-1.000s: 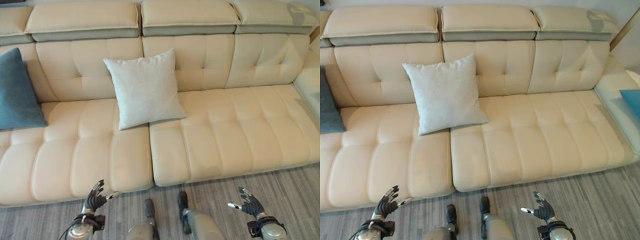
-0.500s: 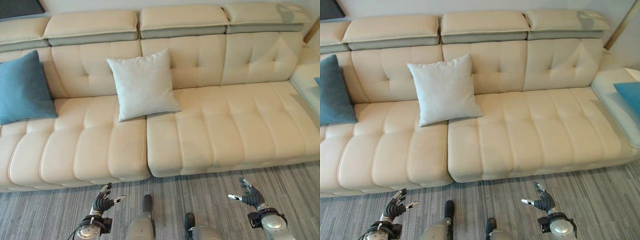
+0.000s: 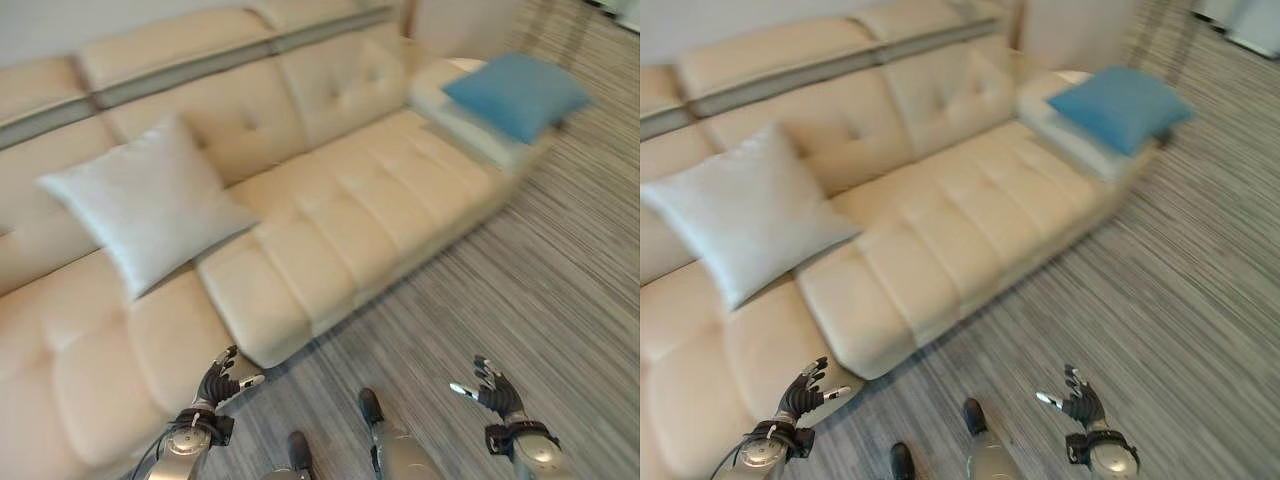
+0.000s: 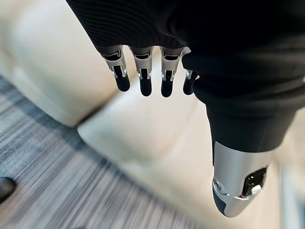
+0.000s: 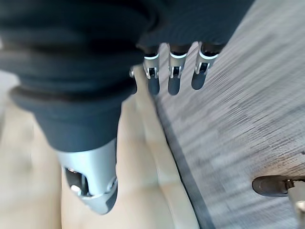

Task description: Pick up all the scattered cushions and arrange them neatly on the sofa.

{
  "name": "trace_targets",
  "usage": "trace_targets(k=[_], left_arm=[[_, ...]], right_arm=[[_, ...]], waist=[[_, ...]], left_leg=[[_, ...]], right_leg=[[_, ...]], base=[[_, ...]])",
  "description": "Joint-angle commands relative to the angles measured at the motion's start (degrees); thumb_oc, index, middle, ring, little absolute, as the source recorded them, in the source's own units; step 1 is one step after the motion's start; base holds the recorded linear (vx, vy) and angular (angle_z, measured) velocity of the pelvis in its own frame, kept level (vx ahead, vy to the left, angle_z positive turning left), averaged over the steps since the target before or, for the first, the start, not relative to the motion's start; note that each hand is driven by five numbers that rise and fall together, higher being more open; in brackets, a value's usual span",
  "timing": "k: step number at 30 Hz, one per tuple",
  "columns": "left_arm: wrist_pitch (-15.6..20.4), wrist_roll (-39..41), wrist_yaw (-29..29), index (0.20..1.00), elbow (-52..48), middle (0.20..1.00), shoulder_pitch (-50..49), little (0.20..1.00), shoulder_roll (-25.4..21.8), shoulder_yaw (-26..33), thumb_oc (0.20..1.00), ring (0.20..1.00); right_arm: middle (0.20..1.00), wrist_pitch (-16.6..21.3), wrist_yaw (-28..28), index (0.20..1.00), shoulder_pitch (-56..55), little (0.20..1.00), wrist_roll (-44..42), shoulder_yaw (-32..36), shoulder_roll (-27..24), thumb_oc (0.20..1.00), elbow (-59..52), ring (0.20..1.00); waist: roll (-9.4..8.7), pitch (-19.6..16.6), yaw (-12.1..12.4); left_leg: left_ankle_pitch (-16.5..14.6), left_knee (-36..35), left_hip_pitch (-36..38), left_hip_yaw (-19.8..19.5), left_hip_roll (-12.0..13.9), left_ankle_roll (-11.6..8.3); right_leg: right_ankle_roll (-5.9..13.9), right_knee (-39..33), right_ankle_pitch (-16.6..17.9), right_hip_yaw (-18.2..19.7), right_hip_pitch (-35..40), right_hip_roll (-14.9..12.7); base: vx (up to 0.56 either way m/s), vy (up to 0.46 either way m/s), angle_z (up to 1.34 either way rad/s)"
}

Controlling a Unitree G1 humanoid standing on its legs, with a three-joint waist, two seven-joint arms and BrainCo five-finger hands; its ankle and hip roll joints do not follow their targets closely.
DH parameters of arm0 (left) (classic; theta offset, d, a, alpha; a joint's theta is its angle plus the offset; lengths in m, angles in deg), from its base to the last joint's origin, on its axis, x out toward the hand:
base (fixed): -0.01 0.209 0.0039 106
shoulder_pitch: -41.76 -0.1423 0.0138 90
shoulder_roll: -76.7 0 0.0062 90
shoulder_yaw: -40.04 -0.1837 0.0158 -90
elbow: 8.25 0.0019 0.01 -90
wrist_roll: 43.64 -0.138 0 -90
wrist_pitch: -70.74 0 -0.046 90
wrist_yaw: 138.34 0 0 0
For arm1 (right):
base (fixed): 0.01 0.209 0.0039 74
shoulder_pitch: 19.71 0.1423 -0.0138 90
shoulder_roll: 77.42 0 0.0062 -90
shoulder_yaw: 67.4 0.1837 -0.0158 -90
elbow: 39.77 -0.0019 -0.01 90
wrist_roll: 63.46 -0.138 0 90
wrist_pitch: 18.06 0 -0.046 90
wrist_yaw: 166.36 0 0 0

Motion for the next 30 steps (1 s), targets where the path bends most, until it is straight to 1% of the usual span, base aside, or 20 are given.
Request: trace_targets(k=[1, 2, 3, 6, 7, 8, 10, 11, 12, 14, 16, 17, 18, 19, 20, 22, 26, 28, 29, 30], left_arm=[[1.51, -1.21, -0.01, 1.000, -3.45, 1.000, 0.12, 1.000, -2.09, 1.04, 1.000, 1.000], [1.21, -1.40, -0.46, 1.000, -3.52, 1.000, -0.68, 1.000, -1.64, 1.14, 1.000, 1.000], [1.22, -1.41, -0.47, 1.000, -3.52, 1.000, -0.72, 1.000, -1.65, 1.14, 1.000, 1.000], [0.83, -2.31, -1.92, 1.000, -2.29, 1.000, -0.97, 1.000, -0.25, 0.07, 1.000, 1.000], [0.91, -2.21, -2.35, 1.000, -2.62, 1.000, -0.34, 1.000, 0.24, -0.95, 1.000, 1.000], [0.92, -2.21, -2.35, 1.000, -2.61, 1.000, -0.33, 1.000, 0.26, -0.97, 1.000, 1.000], [1.05, -1.32, -2.35, 1.000, -3.16, 1.000, -0.07, 1.000, 0.80, -1.87, 1.000, 1.000], [1.32, 0.01, -1.39, 1.000, -3.24, 1.000, -0.20, 1.000, 1.58, -2.49, 1.000, 1.000], [1.33, 0.04, -1.37, 1.000, -3.22, 1.000, -0.17, 1.000, 1.59, -2.54, 1.000, 1.000], [1.35, 0.09, -1.25, 1.000, -3.17, 1.000, 0.01, 1.000, 1.96, -3.05, 1.000, 1.000], [1.23, -0.21, -1.52, 1.000, -3.74, 1.000, -0.33, 1.000, 1.81, -3.45, 1.000, 1.000], [1.04, -0.94, -1.43, 1.000, -3.82, 1.000, -0.45, 1.000, 1.58, -3.56, 1.000, 1.000], [1.04, -0.94, -1.43, 1.000, -3.82, 1.000, -0.42, 1.000, 1.58, -3.56, 1.000, 1.000], [0.62, -1.09, -1.34, 1.000, -3.93, 1.000, -0.21, 1.000, 1.69, -3.58, 1.000, 1.000], [0.61, -1.09, -1.34, 1.000, -3.93, 1.000, -0.18, 1.000, 1.70, -3.58, 1.000, 1.000], [0.52, -1.49, -1.20, 1.000, -4.24, 1.000, -0.20, 1.000, 1.69, -3.10, 1.000, 1.000], [0.42, -1.25, -1.29, 1.000, -4.34, 1.000, -1.12, 1.000, 1.42, -1.95, 1.000, 1.000], [0.21, -1.26, -1.36, 1.000, -3.72, 1.000, -1.40, 1.000, 1.26, -1.68, 1.000, 1.000], [0.30, -1.20, -1.19, 1.000, -3.91, 1.000, -1.56, 1.000, 0.84, -1.48, 1.000, 1.000], [0.24, -1.07, -1.32, 1.000, -3.93, 1.000, -1.40, 1.000, 0.67, -1.46, 1.000, 1.000]], right_arm=[[1.000, 1.24, -1.78, 1.000, 1.98, 1.000, -1.13, -0.79, -1.08, 1.000, -0.75, 1.000], [1.000, 1.09, -1.64, 1.000, 1.70, 1.000, -0.53, -1.24, -0.80, 1.000, -1.63, 1.000], [1.000, 1.05, -1.65, 1.000, 1.63, 1.000, -0.52, -1.24, -0.80, 1.000, -1.70, 1.000], [1.000, 1.00, -1.45, 1.000, 0.11, 1.000, -0.52, -0.82, -0.60, 1.000, -2.48, 1.000], [1.000, 1.21, -1.59, 1.000, -0.51, 1.000, -0.73, -0.50, -1.20, 1.000, -3.64, 1.000], [1.000, 1.17, -1.59, 1.000, -0.56, 1.000, -0.74, -0.47, -1.23, 1.000, -3.71, 1.000], [1.000, 1.24, -1.80, 1.000, -0.64, 1.000, -0.64, -0.80, -2.66, 1.000, -4.09, 1.000], [1.000, 0.89, -2.27, 1.000, -0.05, 1.000, -0.39, -1.38, -3.49, 1.000, -4.31, 1.000], [1.000, 0.84, -2.29, 1.000, -0.08, 1.000, -0.38, -1.34, -3.51, 1.000, -4.36, 1.000], [1.000, 0.93, -2.27, 1.000, -0.04, 1.000, -0.56, -1.61, -3.81, 1.000, -5.67, 1.000], [1.000, 1.11, -2.42, 1.000, -0.30, 1.000, -0.61, -1.45, -3.88, 1.000, -5.83, 1.000], [1.000, 1.30, -2.98, 1.000, -0.02, 1.000, -0.49, -1.84, -4.20, 1.000, -5.22, 1.000], [1.000, 1.31, -2.98, 1.000, 0.01, 1.000, -0.49, -1.83, -4.20, 1.000, -5.21, 1.000], [1.000, 1.44, -3.37, 1.000, 0.70, 1.000, -0.60, -2.18, -3.97, 1.000, -4.58, 1.000], [1.000, 1.44, -3.37, 1.000, 0.72, 1.000, -0.60, -2.17, -3.97, 1.000, -4.57, 1.000], [1.000, 1.31, -3.59, 1.000, 1.16, 1.000, -0.56, -2.14, -3.84, 1.000, -4.57, 1.000], [1.000, 0.99, -2.62, 1.000, 0.63, 1.000, 0.21, -2.20, -3.60, 1.000, -5.53, 1.000], [1.000, 0.87, -1.92, 1.000, 0.19, 1.000, 0.61, -2.27, -2.90, 1.000, -5.61, 1.000], [1.000, 1.30, -1.37, 1.000, 0.51, 1.000, 0.49, -2.55, -2.65, 1.000, -5.94, 1.000], [1.000, 0.99, -1.16, 1.000, 0.74, 1.000, 0.71, -2.70, -2.30, 1.000, -6.45, 1.000]], waist=[[0.35, -0.63, 1.67], [0.14, -1.16, 1.99], [0.13, -1.11, 2.08], [0.13, -1.98, 0.54], [-0.02, -1.43, -0.34], [0.08, -1.38, -0.28], [0.21, -0.30, -0.11], [0.12, 0.58, 1.15], [0.15, 0.58, 1.11], [-1.09, 1.31, 2.86], [-1.09, 1.66, 3.72], [-0.53, 2.07, 5.12], [-0.55, 1.96, 5.10], [-0.17, 2.44, 6.49], [-0.13, 2.38, 6.51], [0.00, 1.72, 7.71], [-0.43, 0.19, 9.24], [-2.13, -0.49, 9.38], [-2.97, -0.62, 9.64], [-2.88, -0.64, 9.75]], left_leg=[[-5.93, 2.17, -0.10, -6.96, 0.73, -2.61], [-6.44, 3.01, 1.32, -3.28, 1.56, -2.71], [-6.48, 3.04, 1.43, -3.18, 1.57, -2.72], [-8.21, 6.03, 3.16, -0.76, 1.72, -3.09], [-9.86, 14.04, 1.83, -0.51, 3.74, -3.54], [-10.20, 14.72, 1.60, -0.52, 4.06, -3.66], [-9.13, 24.96, -0.85, -2.99, 7.22, -4.33], [-7.66, 28.49, -4.43, -8.68, 5.87, -4.13], [-7.74, 28.59, -4.50, -8.75, 5.86, -4.09], [-7.69, 26.14, -10.58, -14.08, 1.21, -2.36], [-6.34, 22.44, -12.93, -16.13, 0.34, -2.36], [-1.54, 17.66, -17.06, -19.21, -1.59, -3.00], [-1.25, 17.37, -17.11, -19.22, -1.63, -3.00], [1.52, 11.23, -19.08, -22.16, -3.20, -4.01], [1.75, 11.00, -19.10, -22.17, -3.16, -4.02], [3.80, 7.20, -21.81, -22.75, -3.75, -4.15], [5.17, 9.30, -21.42, -22.56, -3.21, -3.27], [3.68, 12.79, -21.05, -21.86, -3.88, -1.97], [2.46, 13.54, -20.44, -20.76, -3.98, -1.27], [1.51, 13.67, -19.70, -20.47, -3.55, -0.71]], right_leg=[[1.02, 5.27, -6.94, -13.84, 6.28, -1.29], [0.72, 4.94, -7.22, -19.07, 7.95, -3.24], [0.73, 4.90, -7.19, -18.99, 8.04, -3.22], [0.77, 4.15, -7.48, -14.95, 8.31, -2.45], [-0.19, 3.03, -8.03, -12.52, 9.58, -1.74], [-0.28, 2.98, -8.05, -12.51, 9.64, -1.58], [-2.07, 2.51, -9.47, -10.31, 11.40, 0.17], [-3.09, 1.75, -10.03, -7.93, 13.31, 1.33], [-3.07, 1.73, -10.06, -7.99, 13.33, 1.31], [-2.99, 0.31, -9.21, -5.22, 14.69, 1.23], [-2.89, -0.03, -10.15, -4.31, 16.07, 1.83], [-3.20, -0.56, -11.40, -3.00, 17.88, 3.51], [-3.22, -0.60, -11.29, -3.02, 17.73, 3.50], [-3.40, -0.47, -13.01, -1.07, 20.11, 5.10], [-3.42, -0.50, -12.90, -1.06, 19.98, 5.15], [-3.41, -0.57, -14.87, 2.02, 23.00, 6.28], [-2.65, 0.78, -16.64, 4.98, 26.28, 6.05], [-0.99, 5.78, -14.98, 5.63, 26.12, 4.08], [1.08, 11.26, -10.22, 4.87, 24.92, 2.52], [1.88, 15.79, -7.79, 4.65, 22.61, 1.62]], base=[[0.11, -0.119, -1.76], [0.11, -0.090, -1.57], [0.08, -0.110, -1.33], [0.21, -0.177, -1.41], [0.20, -0.251, -0.64], [0.24, -0.301, -0.46], [0.25, -0.199, -0.46], [0.21, -0.119, -0.82], [0.16, -0.110, -1.02], [0.18, -0.107, -0.87], [0.33, -0.068, -0.51], [0.20, -0.017, -0.33], [0.46, -0.020, -0.43], [0.25, -0.005, -0.42], [0.41, 0.005, -0.55], [0.44, 0.076, -0.53], [0.50, 0.139, -0.58], [0.54, 0.172, -0.80], [0.48, 0.177, -0.42], [0.42, 0.173, -0.50]])
